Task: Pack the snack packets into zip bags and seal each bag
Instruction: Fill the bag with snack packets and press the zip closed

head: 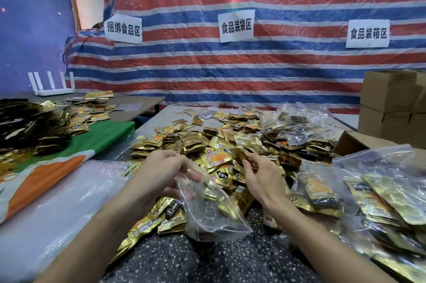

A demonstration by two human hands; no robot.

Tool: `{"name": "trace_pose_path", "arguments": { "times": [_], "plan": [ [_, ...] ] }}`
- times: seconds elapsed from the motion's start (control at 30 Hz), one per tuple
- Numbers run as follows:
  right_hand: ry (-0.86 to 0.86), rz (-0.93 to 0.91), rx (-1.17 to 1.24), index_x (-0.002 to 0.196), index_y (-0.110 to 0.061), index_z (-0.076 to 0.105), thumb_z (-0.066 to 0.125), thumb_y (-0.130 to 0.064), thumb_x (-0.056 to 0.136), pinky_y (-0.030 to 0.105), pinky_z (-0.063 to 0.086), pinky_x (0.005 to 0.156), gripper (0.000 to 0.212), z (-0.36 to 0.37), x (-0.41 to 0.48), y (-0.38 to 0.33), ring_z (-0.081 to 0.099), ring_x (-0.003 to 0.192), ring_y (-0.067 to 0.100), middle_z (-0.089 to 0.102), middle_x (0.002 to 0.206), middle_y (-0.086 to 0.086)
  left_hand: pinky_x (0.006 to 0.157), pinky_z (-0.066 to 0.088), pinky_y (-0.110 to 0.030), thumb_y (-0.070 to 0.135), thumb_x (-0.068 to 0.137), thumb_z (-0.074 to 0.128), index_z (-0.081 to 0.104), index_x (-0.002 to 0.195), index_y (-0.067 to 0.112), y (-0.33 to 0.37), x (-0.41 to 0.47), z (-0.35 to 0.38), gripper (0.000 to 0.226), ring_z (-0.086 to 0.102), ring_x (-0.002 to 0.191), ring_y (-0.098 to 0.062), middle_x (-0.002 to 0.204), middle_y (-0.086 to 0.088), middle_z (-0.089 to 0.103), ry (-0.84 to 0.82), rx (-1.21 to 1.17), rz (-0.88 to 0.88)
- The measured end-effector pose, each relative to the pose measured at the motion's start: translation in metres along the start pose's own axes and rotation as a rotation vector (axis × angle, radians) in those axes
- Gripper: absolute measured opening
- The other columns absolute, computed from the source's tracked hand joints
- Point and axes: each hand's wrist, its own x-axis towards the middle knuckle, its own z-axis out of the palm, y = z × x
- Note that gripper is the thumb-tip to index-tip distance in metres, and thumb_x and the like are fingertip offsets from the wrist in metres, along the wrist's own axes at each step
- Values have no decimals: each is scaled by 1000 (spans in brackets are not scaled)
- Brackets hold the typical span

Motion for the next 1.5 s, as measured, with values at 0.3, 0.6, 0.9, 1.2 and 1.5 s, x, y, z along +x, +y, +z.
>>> {"name": "trace_pose_path", "arguments": {
  "times": [0.3, 0.6, 0.9, 1.2, 1.5],
  "plan": [
    [-416, 8, -89, 109, -26, 70, 63, -41, 85, 38, 54, 90, 29, -3, 15, -9, 65, 108, 19, 66, 122, -4, 43, 55, -31, -4, 88, 53, 60, 100, -11, -4, -3, 7, 15, 68, 53, -29, 77, -17, 75, 6, -11, 0],
    [-541, 118, -514, 135, -14, 59, 44, -19, 95, 60, 4, 122, 43, 28, 66, 31, -11, 154, 36, 0, 170, 5, 41, 47, -21, 13, 81, 78, 62, 79, 1, -12, -2, 4, 20, 67, 52, -16, 68, -4, 70, 41, 74, 96],
    [-6, -67, -306, 131, -17, 60, 63, -24, 95, 56, 28, 116, 37, 18, 63, 29, 34, 144, 31, 49, 148, 1, 48, 39, -26, 41, 81, 77, 75, 66, 14, -13, 10, 2, 31, 51, 51, -11, 63, -9, 63, 186, 311, 244],
    [229, -90, 582, 104, -18, 58, 79, -4, 83, 27, 62, 63, 32, -72, 35, -47, 72, 78, 9, 67, 108, 6, 38, 43, -20, 12, 72, 87, 67, 68, 7, -2, 19, 6, 21, 58, 41, -9, 55, -3, 65, 267, 248, 271],
    [-303, 80, 1258, 127, -6, 51, 83, 1, 67, 46, 62, 72, 69, -121, -30, -105, 73, 96, 38, 64, 113, 23, 37, 45, -23, -4, 72, 81, 70, 66, 0, 4, 21, 9, 13, 59, 39, -12, 52, -3, 66, 227, 138, 210]
  ]
}}
